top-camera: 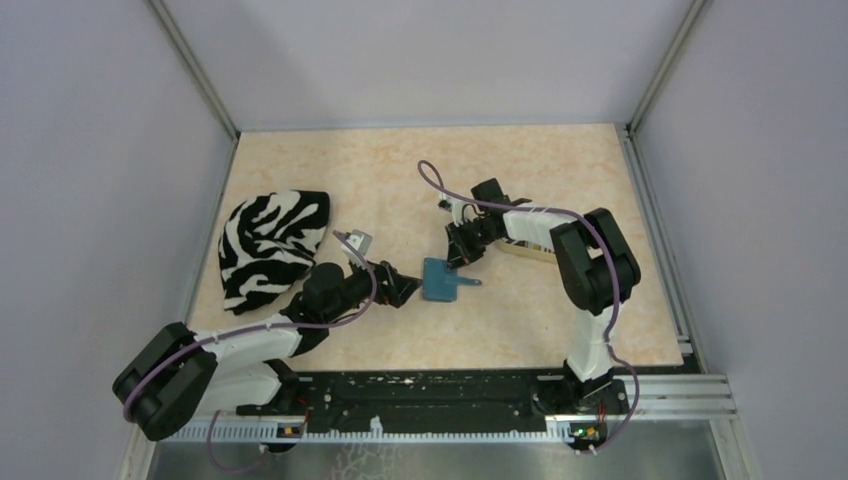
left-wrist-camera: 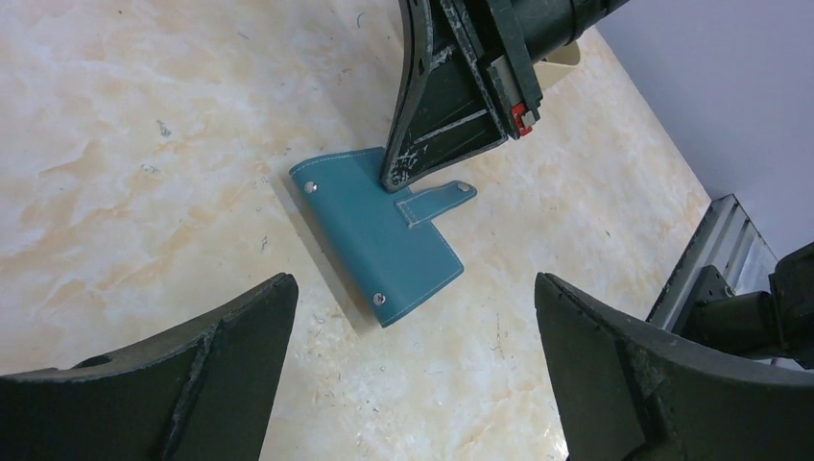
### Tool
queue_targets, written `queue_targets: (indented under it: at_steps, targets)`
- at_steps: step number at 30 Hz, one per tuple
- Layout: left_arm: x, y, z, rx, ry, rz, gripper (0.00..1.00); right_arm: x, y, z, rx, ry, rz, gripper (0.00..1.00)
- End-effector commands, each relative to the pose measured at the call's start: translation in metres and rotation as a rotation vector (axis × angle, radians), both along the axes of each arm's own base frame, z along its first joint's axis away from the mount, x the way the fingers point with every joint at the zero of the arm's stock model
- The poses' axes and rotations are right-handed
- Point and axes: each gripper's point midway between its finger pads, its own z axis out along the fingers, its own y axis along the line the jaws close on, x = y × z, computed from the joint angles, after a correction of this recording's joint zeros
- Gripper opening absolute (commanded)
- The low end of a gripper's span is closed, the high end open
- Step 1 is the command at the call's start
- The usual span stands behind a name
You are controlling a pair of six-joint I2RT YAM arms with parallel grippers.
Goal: Put the credit cards into the card holder
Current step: Close the card holder at the center of the board, then turn over the card holder at the center of the board.
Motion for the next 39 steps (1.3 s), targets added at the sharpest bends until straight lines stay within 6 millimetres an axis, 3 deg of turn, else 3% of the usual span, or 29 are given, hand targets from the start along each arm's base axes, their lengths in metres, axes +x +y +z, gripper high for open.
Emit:
queue_targets:
  at_steps: [1,8,17,22,27,31,39]
  targets:
    - [-0.003,0.000,0.004,-0.045,-0.014,-0.002,0.99,0.008,-0.003,-0.006,-0.041,-0.029,0.007,0.01]
    - [-0.001,-0.007,-0.023,-0.024,0.105,-0.016,0.98,0.007,-0.003,-0.008,-0.042,-0.022,0.010,0.01]
    - [0.006,-0.020,-0.037,-0.086,0.229,-0.067,0.99,0.006,-0.003,-0.009,-0.043,-0.017,0.013,0.01]
    - [0.016,-0.020,-0.059,-0.048,0.330,-0.039,0.96,0.006,-0.002,-0.008,-0.038,-0.016,0.015,0.01]
    - [0.027,-0.018,-0.080,-0.002,0.404,-0.003,0.90,0.005,-0.002,-0.008,-0.037,-0.010,0.017,0.01]
    - [0.028,-0.030,-0.095,0.021,0.473,-0.046,0.85,0.005,-0.002,-0.009,-0.038,-0.005,0.018,0.01]
    - [0.024,-0.046,-0.116,0.001,0.571,-0.111,0.64,0.004,-0.001,-0.007,-0.033,-0.003,0.020,0.01]
